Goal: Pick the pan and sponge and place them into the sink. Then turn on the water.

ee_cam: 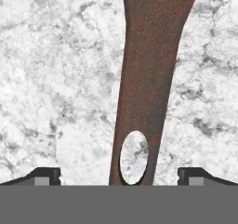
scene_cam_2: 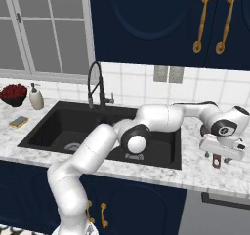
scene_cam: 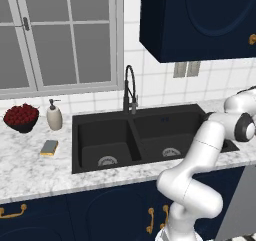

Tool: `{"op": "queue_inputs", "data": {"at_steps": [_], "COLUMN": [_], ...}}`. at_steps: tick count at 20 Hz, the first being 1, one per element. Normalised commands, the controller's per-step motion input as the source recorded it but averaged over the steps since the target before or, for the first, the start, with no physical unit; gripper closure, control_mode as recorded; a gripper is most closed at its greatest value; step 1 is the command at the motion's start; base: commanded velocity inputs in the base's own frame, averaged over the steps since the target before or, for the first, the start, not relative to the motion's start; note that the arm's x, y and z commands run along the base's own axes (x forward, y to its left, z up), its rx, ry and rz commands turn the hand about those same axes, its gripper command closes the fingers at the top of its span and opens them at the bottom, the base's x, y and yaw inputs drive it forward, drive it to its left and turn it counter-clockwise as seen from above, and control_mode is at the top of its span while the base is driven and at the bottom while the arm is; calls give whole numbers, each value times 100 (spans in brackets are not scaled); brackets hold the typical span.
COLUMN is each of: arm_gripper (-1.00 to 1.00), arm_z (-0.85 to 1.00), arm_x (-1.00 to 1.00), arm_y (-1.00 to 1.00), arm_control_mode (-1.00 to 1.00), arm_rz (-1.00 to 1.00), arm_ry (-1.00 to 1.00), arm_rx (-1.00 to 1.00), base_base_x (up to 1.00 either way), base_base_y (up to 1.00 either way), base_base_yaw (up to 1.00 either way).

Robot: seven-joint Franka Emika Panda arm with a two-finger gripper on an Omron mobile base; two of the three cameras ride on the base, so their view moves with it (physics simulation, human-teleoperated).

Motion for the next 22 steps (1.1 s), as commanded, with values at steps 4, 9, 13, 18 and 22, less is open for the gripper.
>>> {"op": "queue_inputs", "data": {"at_steps": [4,9,13,18,22], "arm_gripper": [-100,-100,-100,-100,100], "arm_z": [-21,-18,-24,-23,-15], "arm_x": [2,0,0,5,10], "arm_y": [0,0,0,0,0], "arm_control_mode": [-100,-100,-100,-100,-100], "arm_rz": [0,0,0,0,0], "arm_ry": [2,3,1,0,0], "arm_rx": [0,0,0,0,0], "base_base_x": [0,0,0,0,0], "base_base_y": [0,0,0,0,0], "base_base_yaw": [0,0,0,0,0]}}
